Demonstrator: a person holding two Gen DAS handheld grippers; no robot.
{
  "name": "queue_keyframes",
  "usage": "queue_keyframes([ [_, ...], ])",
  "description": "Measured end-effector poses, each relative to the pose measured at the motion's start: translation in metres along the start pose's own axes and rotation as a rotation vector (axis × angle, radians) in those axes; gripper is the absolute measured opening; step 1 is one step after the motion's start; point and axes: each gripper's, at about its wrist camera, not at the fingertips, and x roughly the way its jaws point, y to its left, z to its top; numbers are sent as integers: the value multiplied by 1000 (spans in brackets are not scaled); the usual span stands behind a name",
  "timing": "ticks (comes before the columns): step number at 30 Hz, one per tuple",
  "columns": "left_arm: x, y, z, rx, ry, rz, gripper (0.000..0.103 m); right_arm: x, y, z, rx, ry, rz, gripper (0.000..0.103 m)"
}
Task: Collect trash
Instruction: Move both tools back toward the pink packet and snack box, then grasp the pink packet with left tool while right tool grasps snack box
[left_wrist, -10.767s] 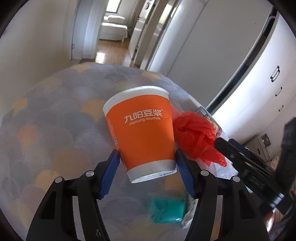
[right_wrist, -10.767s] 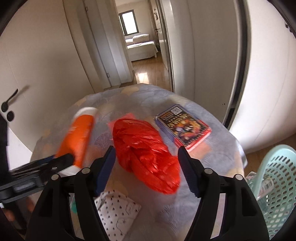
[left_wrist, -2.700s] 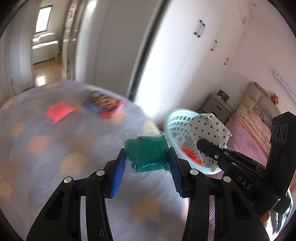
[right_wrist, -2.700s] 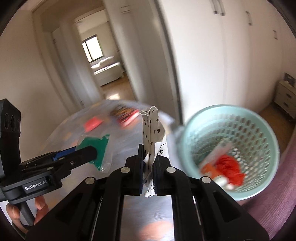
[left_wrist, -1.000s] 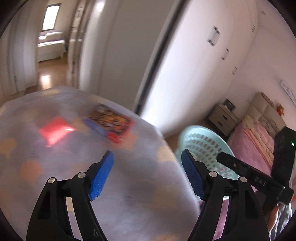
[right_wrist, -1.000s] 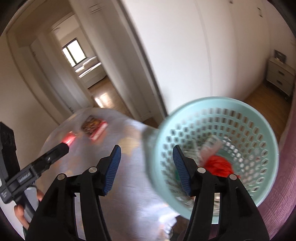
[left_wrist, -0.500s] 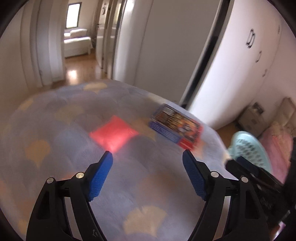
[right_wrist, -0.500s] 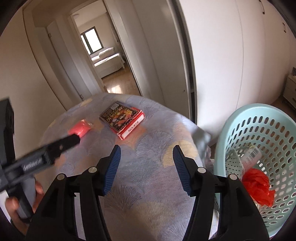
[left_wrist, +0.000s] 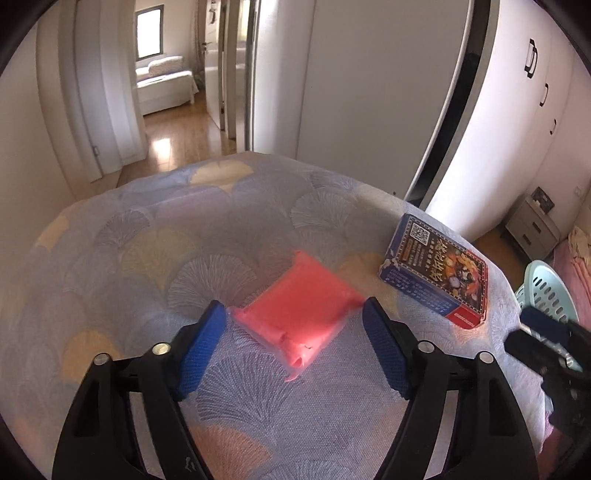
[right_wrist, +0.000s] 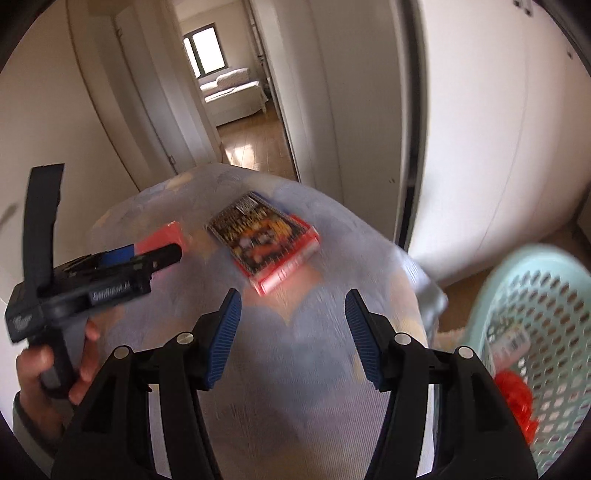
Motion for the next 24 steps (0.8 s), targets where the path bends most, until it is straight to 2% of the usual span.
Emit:
queue_keyframes([
  [4,0,6,-3,-15,-15,-11,52,21,14,19,-83,14,-46,73],
  [7,0,3,-7,3,-24,-22,46,36,18,28,-111,44,-58,74],
  [19,1,2,-7,-7,-51,-55,43,73,30,47,-174,102,-61,77],
  [24,-3,1,-10,1,-62,-51,43,71,34,45,-173,91,-46,70],
])
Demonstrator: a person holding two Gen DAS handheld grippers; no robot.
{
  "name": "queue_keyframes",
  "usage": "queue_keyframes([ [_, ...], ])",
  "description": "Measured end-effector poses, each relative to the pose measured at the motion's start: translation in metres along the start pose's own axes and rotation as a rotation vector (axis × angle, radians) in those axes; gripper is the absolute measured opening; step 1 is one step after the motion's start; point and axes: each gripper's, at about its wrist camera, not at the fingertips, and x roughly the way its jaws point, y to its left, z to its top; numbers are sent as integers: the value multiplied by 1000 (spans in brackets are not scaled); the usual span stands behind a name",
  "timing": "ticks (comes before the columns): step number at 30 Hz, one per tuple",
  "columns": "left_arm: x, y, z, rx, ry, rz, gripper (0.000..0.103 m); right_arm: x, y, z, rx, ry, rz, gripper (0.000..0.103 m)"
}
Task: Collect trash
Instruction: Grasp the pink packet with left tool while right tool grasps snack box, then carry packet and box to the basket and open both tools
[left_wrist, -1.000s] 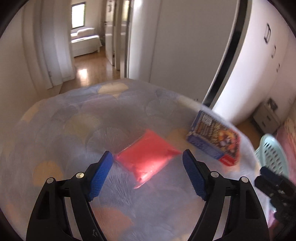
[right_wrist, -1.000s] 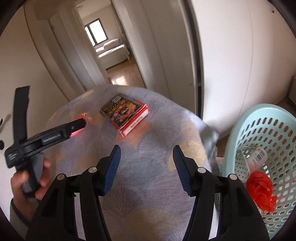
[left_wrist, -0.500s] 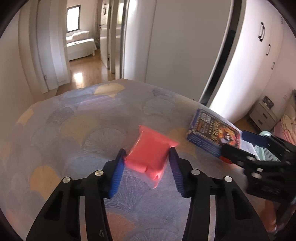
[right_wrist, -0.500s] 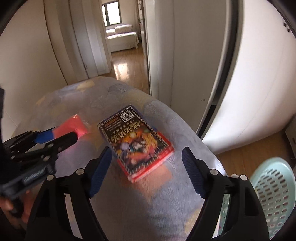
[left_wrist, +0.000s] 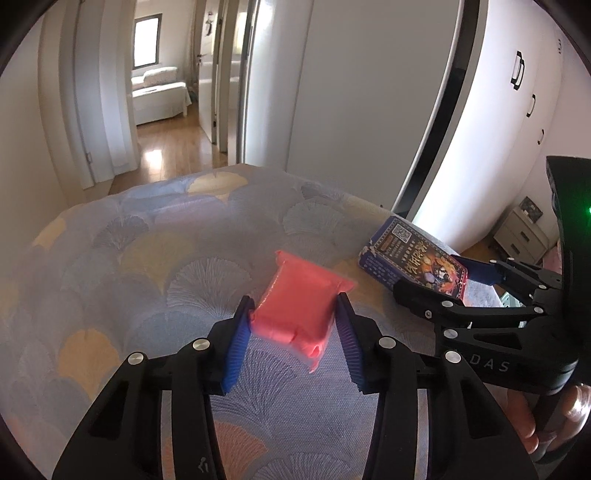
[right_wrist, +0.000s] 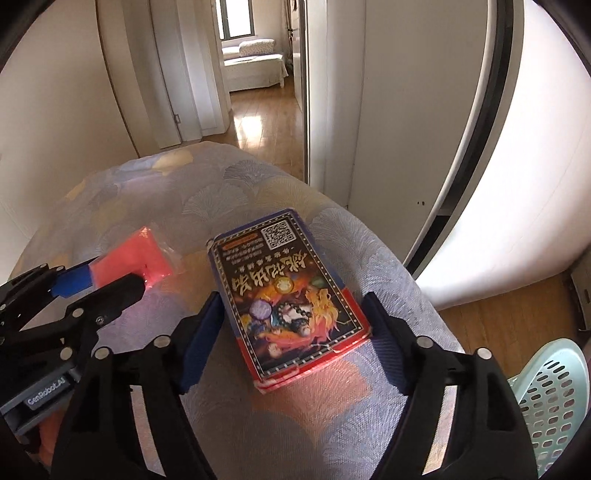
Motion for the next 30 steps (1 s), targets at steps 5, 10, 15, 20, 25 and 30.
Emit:
queue_keyframes([
  [5,-6,1,-1,-6,-32,-8,43,-16,0,-9,0,-42,34,67],
  [10,-9,-1,-1,-14,-18,-20,43,-36,-17,-26,86,-64,90,66],
  [15,-22,-25,-22,20,4,-99,43,-75,-34,-60,131,-106,94,66],
  [20,-46,-59,-37,56,-15,-171,43,-116,-55,-86,187,-149,66,65],
  [25,-62,-97,-36,51,-15,-305,43,-168,-85,-104,251,-229,5,65],
  [30,-71,-145,-34,94,-29,-377,43,-217,-128,-126,348,-299,-83,65],
])
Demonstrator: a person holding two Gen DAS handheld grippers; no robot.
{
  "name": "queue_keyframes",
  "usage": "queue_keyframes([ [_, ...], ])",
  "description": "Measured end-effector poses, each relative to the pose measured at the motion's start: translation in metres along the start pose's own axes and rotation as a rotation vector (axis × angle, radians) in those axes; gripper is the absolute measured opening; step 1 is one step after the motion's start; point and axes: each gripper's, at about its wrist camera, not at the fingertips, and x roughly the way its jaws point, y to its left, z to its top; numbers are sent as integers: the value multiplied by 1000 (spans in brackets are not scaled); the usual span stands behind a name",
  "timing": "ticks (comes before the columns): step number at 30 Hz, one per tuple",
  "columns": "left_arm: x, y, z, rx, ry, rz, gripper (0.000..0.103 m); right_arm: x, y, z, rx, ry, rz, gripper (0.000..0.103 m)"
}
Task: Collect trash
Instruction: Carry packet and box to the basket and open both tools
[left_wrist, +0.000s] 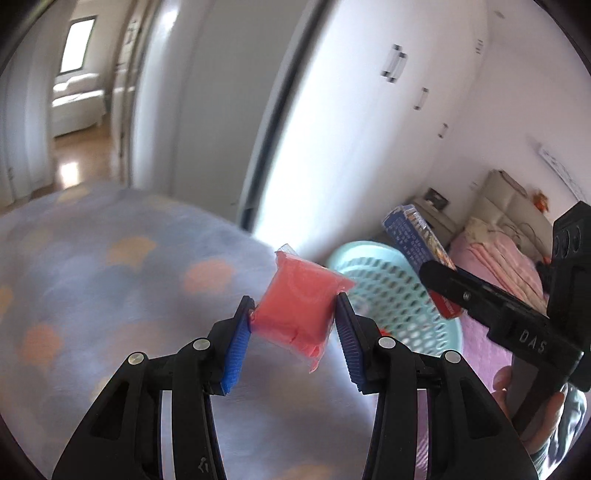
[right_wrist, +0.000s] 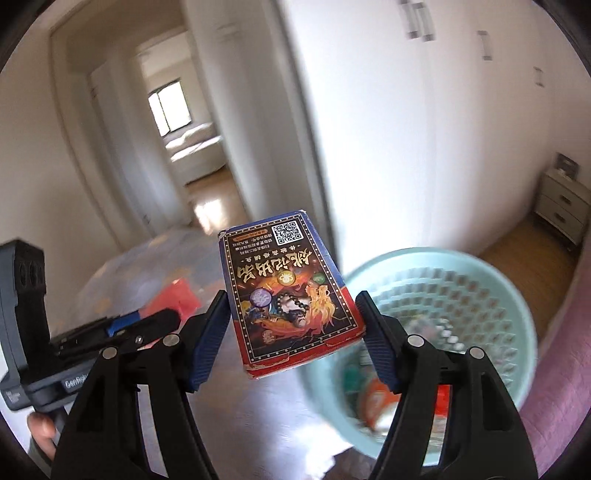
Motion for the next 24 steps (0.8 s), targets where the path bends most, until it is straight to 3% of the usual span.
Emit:
queue_keyframes([
  [3,18,-34,4,44,23,-37,43,-16,-27,3,45,-38,-98,65],
  [7,45,-65,5,83,60,-72,43,-24,-68,0,135,-32,-155,65],
  [13,100,-94,-1,127,145,-49,43,-14,-113,-15,239,29,-204,66],
  [18,123,-98,-4,147,171,-10,44,-5,-131,-23,283,63,-216,66],
  [20,129,-99,-5,150,169,19,47,0,-133,-23,296,70,-219,67],
  [22,129,-99,-5,153,157,40,65,6,-136,-22,324,80,-224,67],
  [24,123,-98,-3,156,135,45,69,10,-137,-22,346,86,-218,68],
])
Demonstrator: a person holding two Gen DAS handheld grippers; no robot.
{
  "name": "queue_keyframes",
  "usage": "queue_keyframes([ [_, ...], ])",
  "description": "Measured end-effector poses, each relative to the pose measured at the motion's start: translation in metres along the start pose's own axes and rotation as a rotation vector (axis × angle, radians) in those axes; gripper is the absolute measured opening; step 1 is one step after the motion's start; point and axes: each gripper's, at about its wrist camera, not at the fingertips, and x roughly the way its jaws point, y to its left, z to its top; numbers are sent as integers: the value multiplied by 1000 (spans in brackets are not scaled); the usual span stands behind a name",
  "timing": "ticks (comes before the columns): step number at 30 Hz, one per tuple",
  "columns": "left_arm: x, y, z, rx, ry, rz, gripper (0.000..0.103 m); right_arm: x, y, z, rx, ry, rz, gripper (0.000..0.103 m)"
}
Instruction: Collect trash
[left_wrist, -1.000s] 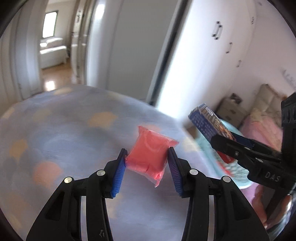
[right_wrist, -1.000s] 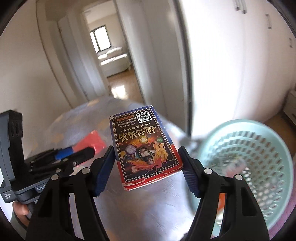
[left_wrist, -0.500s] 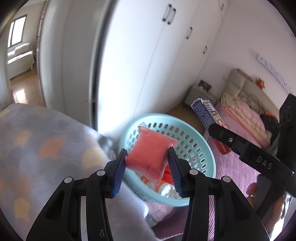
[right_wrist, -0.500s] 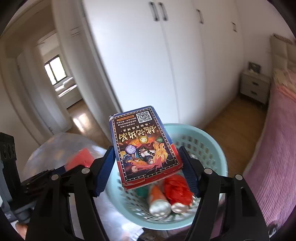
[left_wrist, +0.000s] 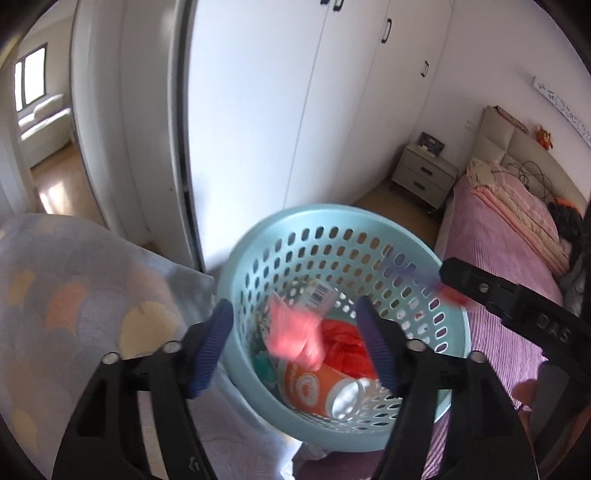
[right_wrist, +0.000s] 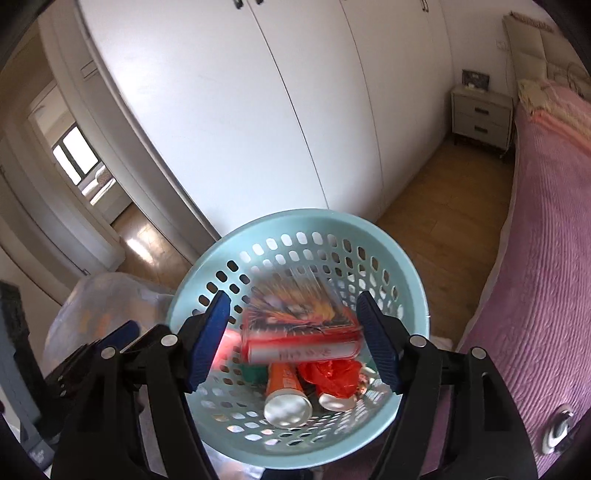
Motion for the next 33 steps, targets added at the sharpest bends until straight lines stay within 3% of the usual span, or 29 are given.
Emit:
queue_keyframes([
  [6,-23,12,-3,-12,-40,16,69,9,4,-8,2,30,-13,70],
  [10,-49,22,-8,-35,-118,63,81,2,12,-14,-25,28,-2,70],
  [16,-95,42,-31,-101,-194,116,84,-17,35,-27,-94,4,30,70],
  [19,-118,47,-45,-97,-238,171,85,-32,50,-37,-133,-39,33,73],
  [25,-155,54,-71,-62,-341,328,89,-68,80,-68,-215,-220,32,75],
  [28,-168,58,-84,-54,-395,391,89,-78,94,-83,-286,-255,31,77],
  [33,-177,63,-99,-50,-475,440,89,-88,102,-103,-324,-323,23,79],
])
